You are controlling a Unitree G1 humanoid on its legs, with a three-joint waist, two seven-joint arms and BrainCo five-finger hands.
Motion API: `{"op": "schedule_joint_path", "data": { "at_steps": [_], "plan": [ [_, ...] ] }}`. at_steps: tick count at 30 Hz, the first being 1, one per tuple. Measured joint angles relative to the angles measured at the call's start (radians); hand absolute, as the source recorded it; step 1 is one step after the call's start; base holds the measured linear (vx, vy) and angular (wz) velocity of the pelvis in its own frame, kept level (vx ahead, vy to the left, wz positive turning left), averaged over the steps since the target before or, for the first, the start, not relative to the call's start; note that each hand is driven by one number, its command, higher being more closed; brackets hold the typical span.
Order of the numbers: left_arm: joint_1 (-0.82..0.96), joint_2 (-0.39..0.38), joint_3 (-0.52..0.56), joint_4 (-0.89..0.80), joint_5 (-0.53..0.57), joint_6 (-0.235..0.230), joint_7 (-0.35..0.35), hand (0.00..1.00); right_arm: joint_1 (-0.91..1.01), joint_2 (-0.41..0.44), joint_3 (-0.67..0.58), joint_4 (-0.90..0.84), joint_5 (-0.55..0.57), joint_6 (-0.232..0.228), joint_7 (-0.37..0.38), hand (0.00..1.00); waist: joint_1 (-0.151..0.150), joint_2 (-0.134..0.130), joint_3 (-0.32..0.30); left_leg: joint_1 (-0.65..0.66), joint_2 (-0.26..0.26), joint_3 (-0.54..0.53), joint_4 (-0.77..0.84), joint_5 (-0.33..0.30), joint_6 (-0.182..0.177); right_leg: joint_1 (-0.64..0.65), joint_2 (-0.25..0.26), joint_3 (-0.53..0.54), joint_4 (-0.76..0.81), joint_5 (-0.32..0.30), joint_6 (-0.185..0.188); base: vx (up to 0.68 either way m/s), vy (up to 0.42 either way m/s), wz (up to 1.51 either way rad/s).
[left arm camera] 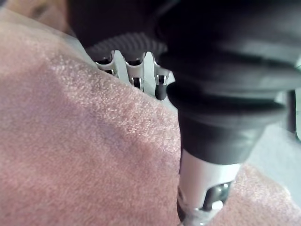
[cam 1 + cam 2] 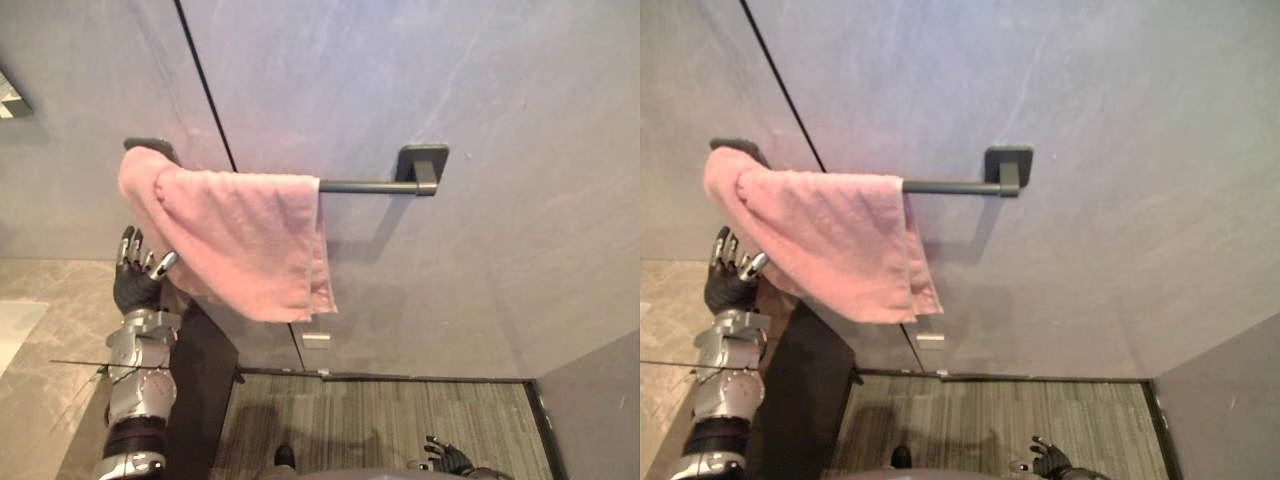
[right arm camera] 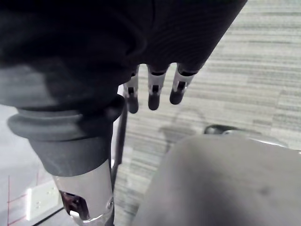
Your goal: Organize washtable
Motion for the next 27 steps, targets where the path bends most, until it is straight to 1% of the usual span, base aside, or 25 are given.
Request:
{"op": "schedule_joint_path", "data": {
  "at_steps": [2,3,14,27],
  "plan": [
    [0.000,-0.002,0.000,0.000,0.000,0.000,0.000,0.00,0.000,0.000,0.000,0.000,0.000,0.000,0.000,0.00,0.000,0.000,0.000,0.000,0.000,0.000,0.000,0.000,0.000,0.000,0.000,0.000,0.000,0.000,0.000,0.00,0.000,0.00],
    [0.000,-0.005,0.001,0.000,0.000,0.000,0.001,1.00,0.000,0.000,0.000,0.000,0.000,0.000,0.000,0.00,0.000,0.000,0.000,0.000,0.000,0.000,0.000,0.000,0.000,0.000,0.000,0.000,0.000,0.000,0.000,0.00,0.000,0.00],
    [0.000,-0.010,0.004,0.010,0.000,0.011,0.002,1.00,0.000,0.000,0.001,0.000,0.000,0.000,0.000,0.00,-0.004,-0.002,0.001,0.000,0.000,0.001,0.000,0.000,0.000,0.000,0.000,0.001,0.000,0.000,0.000,0.00,0.000,0.00],
    [-0.002,-0.010,0.004,0.009,0.000,0.011,0.002,1.00,0.003,0.000,0.004,-0.004,0.000,0.000,-0.001,0.00,-0.003,-0.001,0.001,0.001,0.000,0.001,0.000,0.000,0.000,0.000,0.000,0.001,0.000,0.000,0.000,0.00,0.000,0.00]
  ]
}}
